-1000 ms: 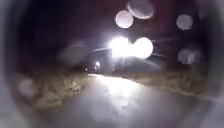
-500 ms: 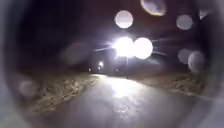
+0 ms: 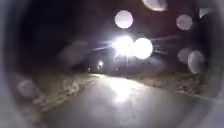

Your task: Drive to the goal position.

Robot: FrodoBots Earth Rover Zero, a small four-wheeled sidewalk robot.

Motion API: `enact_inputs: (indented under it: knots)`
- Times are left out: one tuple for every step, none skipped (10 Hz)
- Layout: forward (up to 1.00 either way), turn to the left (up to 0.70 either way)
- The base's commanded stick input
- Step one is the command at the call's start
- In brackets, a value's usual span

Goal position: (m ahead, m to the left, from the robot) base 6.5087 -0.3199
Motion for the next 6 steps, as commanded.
enact_inputs:
  knots:
    - [0.85,0.03]
    - [0.85,0.03]
    - [0.85,0.03]
    - [0.85,0.03]
    - [0.85,0.03]
    - [0.85,0.03]
